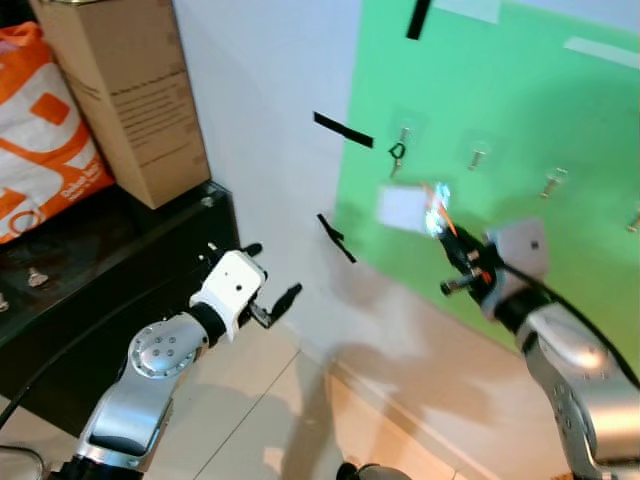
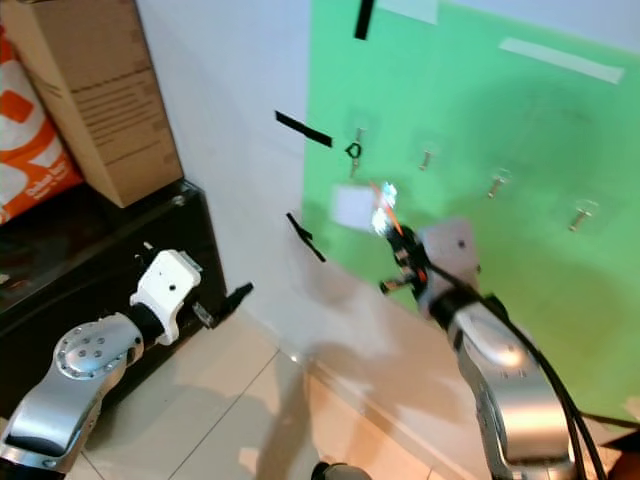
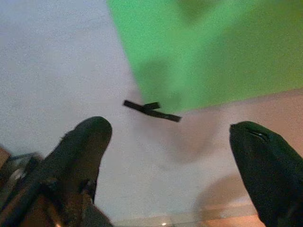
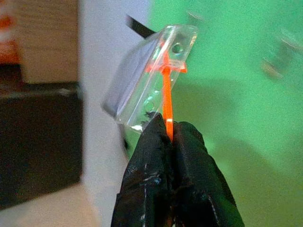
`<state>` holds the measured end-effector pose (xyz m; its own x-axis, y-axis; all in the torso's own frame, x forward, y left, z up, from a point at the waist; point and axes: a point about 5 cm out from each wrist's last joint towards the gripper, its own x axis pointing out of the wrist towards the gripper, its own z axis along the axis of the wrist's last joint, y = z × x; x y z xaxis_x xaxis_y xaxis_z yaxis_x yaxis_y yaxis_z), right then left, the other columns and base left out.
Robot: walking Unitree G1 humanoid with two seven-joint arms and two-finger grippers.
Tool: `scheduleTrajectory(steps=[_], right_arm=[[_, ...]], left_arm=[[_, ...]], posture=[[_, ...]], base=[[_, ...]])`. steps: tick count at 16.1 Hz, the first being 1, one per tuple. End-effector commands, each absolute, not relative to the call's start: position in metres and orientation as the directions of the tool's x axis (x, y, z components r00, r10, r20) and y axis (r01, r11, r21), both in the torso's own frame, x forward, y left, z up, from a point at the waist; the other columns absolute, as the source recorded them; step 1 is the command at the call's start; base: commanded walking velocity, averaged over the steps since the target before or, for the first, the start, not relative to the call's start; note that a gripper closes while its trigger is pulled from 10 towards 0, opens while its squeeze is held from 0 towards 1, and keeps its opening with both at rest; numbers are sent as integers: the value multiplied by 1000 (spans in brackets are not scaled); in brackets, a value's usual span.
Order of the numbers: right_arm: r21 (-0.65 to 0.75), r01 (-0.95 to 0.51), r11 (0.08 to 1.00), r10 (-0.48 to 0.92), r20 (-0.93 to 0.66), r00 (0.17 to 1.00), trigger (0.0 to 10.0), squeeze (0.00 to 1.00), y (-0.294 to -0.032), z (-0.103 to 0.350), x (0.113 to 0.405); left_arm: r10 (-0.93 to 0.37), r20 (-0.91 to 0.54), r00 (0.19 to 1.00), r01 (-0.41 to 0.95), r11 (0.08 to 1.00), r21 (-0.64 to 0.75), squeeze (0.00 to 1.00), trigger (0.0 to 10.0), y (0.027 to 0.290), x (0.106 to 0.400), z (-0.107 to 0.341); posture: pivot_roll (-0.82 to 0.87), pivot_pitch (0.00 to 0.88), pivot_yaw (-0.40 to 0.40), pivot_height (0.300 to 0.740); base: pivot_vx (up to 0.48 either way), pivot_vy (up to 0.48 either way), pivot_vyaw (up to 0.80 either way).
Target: Hang keys on a hook
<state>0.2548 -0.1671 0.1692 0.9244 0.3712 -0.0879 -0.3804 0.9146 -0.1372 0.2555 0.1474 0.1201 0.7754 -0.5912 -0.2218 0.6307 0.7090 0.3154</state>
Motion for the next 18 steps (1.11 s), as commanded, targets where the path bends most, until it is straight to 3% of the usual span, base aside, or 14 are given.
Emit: scheduleTrajectory(steps=[1,8,18], right_arm=[[-140,-428,893,420,-83,904,10000,0,-161,178,256],[-109,-377,920,369,-85,926,10000,0,-169,205,280],[-146,-283,948,270,-103,957,10000,0,-201,224,283]], left_arm=[[-658,-207,724,686,652,323,0,10000,140,256,130],[-749,-218,626,772,555,308,0,10000,128,256,139],[-830,-171,530,840,486,242,0,10000,119,254,151]], posture=[[-68,0,-30,740],[-75,0,-31,740],[-85,0,-22,740]], base=[[0,0,0],[0,0,0],[0,0,0]])
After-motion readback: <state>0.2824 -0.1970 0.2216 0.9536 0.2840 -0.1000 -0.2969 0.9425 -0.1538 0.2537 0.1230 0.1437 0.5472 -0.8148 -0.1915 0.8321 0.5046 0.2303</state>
